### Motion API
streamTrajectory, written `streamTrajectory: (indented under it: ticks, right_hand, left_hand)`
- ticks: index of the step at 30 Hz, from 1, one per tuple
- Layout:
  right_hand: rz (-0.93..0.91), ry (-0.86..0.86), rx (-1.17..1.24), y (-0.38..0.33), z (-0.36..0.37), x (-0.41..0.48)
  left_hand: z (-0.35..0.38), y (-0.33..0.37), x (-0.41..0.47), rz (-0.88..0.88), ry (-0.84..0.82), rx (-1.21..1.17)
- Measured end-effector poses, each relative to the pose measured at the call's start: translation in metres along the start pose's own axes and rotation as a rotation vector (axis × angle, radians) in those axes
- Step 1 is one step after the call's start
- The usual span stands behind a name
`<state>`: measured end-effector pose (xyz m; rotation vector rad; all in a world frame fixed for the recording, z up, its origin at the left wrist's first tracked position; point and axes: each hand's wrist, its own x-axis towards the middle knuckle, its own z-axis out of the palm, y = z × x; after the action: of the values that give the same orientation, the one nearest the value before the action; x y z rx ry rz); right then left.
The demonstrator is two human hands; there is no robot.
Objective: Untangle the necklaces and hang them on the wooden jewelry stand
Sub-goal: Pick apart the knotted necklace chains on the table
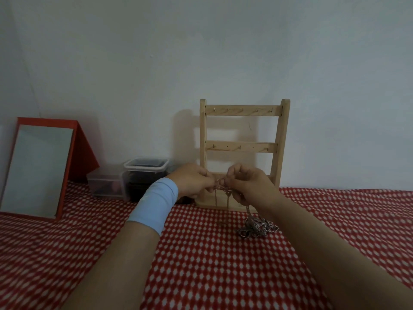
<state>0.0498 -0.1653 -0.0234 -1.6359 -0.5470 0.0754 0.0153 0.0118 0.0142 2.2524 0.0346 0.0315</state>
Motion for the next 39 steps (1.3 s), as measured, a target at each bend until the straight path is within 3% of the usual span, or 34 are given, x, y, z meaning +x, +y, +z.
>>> streamTrajectory:
  ticks: [4, 9, 15, 25, 29, 36, 39]
  right_hand:
    - [-0.057, 0.067, -0.179, -0.003, 0.003, -0.003]
    - [-0.026, 0.070, -0.438, -0.008, 0.004, -0.004]
    - [0.051, -0.052, -0.185, -0.011, -0.003, -0.008]
    - [0.048, -0.135, -0.285, -0.013, -0.008, -0.006]
    - [-0.008, -0.057, -0.370, -0.009, -0.007, -0.002]
    - [0.018, -0.028, -0.195, -0.006, -0.003, 0.002]
    - [-0.007, -0.065, -0.168, -0.006, 0.000, 0.001]
  left_hand:
    - [0.001, 0.001, 0.002, -0.098, -0.026, -0.305]
    - [0.003, -0.006, 0.007, -0.013, -0.080, -0.289]
    - [-0.004, 0.001, 0.001, 0.131, -0.036, -0.182]
    - [-0.003, 0.001, -0.001, 0.143, 0.001, -0.109]
    - [-0.004, -0.001, -0.001, 0.084, 0.035, 0.037]
    - [-0.001, -0.003, -0.004, 0.002, -0.217, 0.388]
    - [0.006, -0.003, -0.003, 0.030, -0.269, 0.355]
